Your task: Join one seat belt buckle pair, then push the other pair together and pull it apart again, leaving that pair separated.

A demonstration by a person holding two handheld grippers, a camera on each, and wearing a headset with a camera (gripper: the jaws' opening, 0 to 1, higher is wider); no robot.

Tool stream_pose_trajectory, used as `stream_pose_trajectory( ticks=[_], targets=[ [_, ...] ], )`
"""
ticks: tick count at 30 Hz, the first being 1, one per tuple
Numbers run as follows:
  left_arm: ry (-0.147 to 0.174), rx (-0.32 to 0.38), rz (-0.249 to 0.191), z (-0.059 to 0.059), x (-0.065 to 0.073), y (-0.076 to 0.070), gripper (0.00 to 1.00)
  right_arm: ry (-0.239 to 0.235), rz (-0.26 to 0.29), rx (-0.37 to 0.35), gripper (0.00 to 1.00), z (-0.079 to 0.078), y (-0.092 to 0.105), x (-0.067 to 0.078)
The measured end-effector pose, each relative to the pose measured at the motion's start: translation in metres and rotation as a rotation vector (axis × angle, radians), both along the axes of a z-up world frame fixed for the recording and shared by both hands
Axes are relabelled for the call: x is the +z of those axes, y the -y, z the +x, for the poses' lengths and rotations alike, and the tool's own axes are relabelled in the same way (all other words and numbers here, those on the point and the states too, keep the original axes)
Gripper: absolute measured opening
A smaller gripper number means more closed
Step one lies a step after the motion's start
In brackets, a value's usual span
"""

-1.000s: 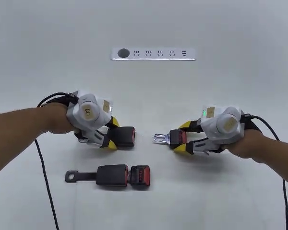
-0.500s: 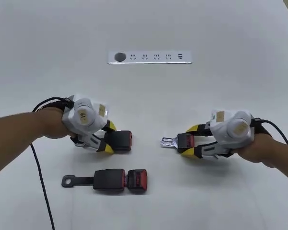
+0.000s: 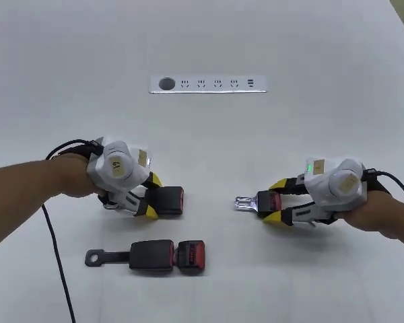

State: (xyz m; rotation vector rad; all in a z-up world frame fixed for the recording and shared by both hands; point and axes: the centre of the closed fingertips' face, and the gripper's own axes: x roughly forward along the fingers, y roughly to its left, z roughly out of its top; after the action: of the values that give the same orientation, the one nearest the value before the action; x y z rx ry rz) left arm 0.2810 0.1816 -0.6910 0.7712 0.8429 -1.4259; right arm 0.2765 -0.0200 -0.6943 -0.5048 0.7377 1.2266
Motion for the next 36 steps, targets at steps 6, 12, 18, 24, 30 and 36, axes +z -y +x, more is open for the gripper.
stream_pose_trajectory(
  ticks=[6, 12, 18, 24, 30, 36],
  targets=[
    [-0.011, 0.011, 0.010, 0.000, 0.001, 0.000, 0.34, 0.016, -0.029, 0.014, 0.36, 0.000, 0.000, 0.001],
    [-0.026, 0.135, -0.004, 0.008, 0.006, 0.001, 0.52, 0.024, -0.039, -0.063, 0.37, 0.000, -0.001, 0.007],
    [-0.003, 0.282, -0.110, 0.023, 0.026, -0.001, 0.72, 0.075, 0.080, -0.250, 0.57, 0.021, -0.001, 0.027],
    [0.041, 0.453, -0.176, 0.022, 0.050, -0.007, 0.90, 0.115, 0.148, -0.412, 0.71, 0.026, -0.006, 0.045],
    [0.083, 0.628, -0.260, 0.025, 0.067, -0.029, 1.00, 0.137, 0.215, -0.534, 0.84, 0.019, -0.012, 0.064],
    [0.119, 0.742, -0.310, 0.018, 0.077, -0.051, 1.00, 0.174, 0.228, -0.604, 0.92, 0.006, -0.011, 0.076]
  ],
)
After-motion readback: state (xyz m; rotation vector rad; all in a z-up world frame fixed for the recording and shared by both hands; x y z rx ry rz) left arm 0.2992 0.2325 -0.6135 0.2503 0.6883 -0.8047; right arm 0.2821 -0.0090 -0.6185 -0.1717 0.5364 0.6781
